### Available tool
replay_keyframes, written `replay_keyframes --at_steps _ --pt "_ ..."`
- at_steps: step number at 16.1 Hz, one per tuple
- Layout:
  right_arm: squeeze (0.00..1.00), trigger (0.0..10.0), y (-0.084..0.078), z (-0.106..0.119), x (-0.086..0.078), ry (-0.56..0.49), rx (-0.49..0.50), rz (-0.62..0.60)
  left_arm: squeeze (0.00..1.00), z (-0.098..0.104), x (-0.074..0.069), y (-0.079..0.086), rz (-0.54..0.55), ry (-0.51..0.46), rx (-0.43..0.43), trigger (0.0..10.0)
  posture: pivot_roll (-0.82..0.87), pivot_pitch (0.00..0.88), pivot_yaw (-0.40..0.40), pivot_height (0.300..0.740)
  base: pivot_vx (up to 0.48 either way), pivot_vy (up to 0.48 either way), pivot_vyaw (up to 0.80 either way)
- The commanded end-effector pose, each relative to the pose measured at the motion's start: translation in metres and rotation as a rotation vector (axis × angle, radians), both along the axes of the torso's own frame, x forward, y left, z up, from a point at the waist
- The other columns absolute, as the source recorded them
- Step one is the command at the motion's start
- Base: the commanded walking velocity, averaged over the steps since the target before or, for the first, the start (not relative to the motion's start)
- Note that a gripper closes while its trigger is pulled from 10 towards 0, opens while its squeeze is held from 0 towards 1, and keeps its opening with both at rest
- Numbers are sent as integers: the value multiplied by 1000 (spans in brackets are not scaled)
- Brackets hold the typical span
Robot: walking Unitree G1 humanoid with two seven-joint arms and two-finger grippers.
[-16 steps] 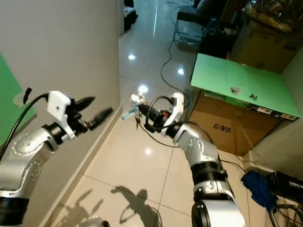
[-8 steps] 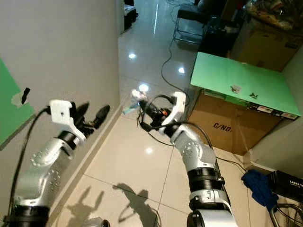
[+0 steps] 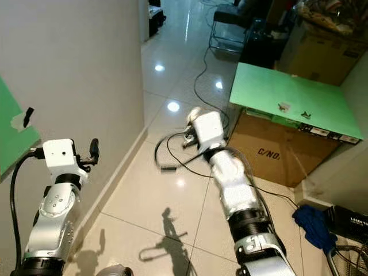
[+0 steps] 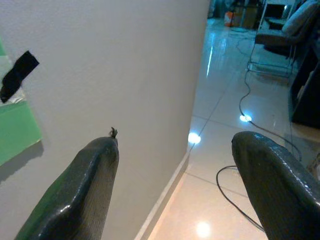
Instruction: Hang keys on a hook
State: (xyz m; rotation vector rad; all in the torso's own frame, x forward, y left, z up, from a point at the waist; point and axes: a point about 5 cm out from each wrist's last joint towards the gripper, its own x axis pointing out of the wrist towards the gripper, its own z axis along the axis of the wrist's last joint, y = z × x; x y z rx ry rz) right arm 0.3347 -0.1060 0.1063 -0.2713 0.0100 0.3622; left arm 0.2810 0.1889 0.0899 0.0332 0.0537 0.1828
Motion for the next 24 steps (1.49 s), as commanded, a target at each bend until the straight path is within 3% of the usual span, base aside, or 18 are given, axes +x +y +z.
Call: replay_keyframes --at_steps 1,5,6,8,11,14,16,19,24 --pt "0 0 0 3 2 -58 -69 -16 0 2 4 2 20 -14 -4 10000 -24 0 -36 740 0 0 0" --pt "0 0 1 3 5 -59 -40 -29 0 3 9 8 42 -22 6 10000 -22 0 -35 740 0 0 0" --pt "0 0 -2 -2 5 -6 28 -47 0 2 8 11 49 -19 7 10000 -22 0 -35 740 0 0 0" --pt "0 0 -11 -8 0 18 78 -72 0 -2 0 17 59 -14 1 10000 -18 0 -34 740 0 0 0" --pt "0 0 -13 -14 -3 24 93 -82 0 -6 -7 16 28 -16 79 10000 -12 0 -31 740 0 0 0" --pt "0 0 -22 -13 -6 31 221 -131 0 4 -11 13 -67 -79 22 10000 -7 0 -32 740 0 0 0" --pt "0 0 -28 -2 -7 -49 291 -147 0 14 -9 7 -112 -128 -22 10000 -8 0 -36 740 0 0 0" --pt "0 0 -38 -7 -14 -57 244 -174 0 17 -12 0 -147 -138 -28 10000 -9 0 -43 740 -338 0 0" --pt "0 0 -37 -10 -14 -43 233 -159 0 16 -12 -3 -156 -133 -45 10000 -3 0 -48 740 -377 0 0"
